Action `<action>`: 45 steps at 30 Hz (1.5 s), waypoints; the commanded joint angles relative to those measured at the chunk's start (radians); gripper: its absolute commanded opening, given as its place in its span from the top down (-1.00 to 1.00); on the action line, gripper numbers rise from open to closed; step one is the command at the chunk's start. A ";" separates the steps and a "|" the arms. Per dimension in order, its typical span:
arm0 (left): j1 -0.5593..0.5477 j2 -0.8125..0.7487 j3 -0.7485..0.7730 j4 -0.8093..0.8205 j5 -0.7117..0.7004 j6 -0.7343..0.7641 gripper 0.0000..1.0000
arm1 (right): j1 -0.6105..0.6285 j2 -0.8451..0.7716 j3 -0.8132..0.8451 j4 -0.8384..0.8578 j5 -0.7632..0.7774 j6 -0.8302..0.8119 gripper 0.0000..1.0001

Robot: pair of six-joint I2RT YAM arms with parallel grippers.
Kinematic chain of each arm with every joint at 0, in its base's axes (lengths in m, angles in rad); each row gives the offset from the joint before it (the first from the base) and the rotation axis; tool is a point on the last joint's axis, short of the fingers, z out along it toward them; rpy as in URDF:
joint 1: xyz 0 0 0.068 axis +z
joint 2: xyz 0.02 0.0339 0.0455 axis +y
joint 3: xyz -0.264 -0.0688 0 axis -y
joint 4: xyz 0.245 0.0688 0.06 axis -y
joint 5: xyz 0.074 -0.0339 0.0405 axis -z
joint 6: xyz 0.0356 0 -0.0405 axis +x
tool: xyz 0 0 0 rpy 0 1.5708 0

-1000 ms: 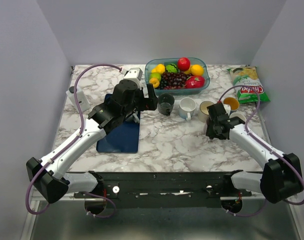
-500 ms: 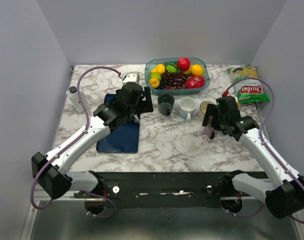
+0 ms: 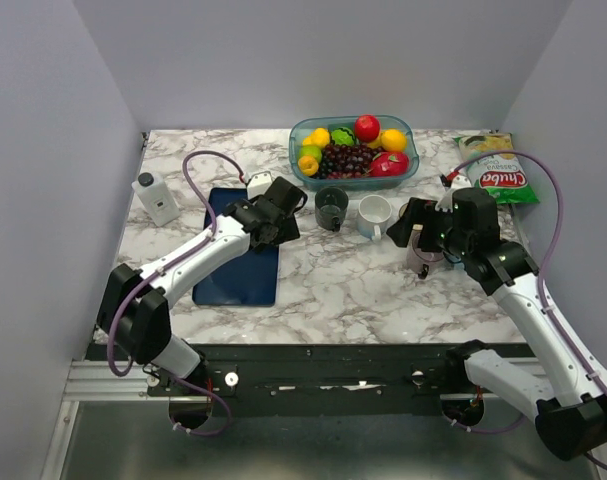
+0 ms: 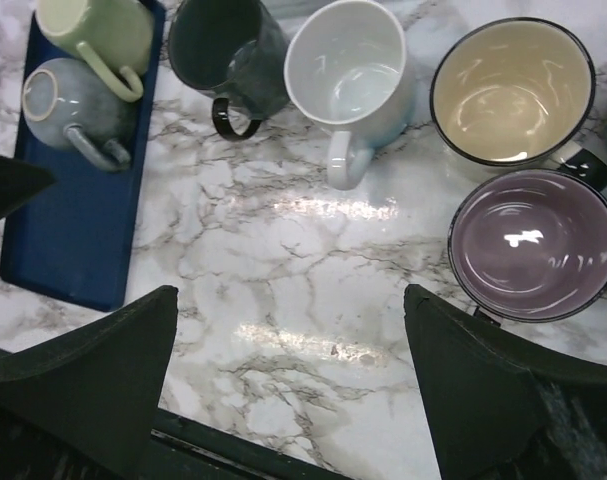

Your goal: Turn the mug right side up

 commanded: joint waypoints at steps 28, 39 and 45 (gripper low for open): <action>0.137 0.208 -0.058 0.206 0.004 -0.098 -0.32 | 0.000 -0.037 -0.053 0.005 -0.081 -0.013 -0.66; 0.160 0.225 -0.067 0.245 -0.020 -0.103 -0.10 | 0.000 -0.026 -0.059 0.004 -0.081 -0.014 -0.66; 0.166 0.245 -0.056 0.243 -0.025 -0.086 0.13 | 0.000 -0.031 -0.070 0.002 -0.075 -0.011 -0.66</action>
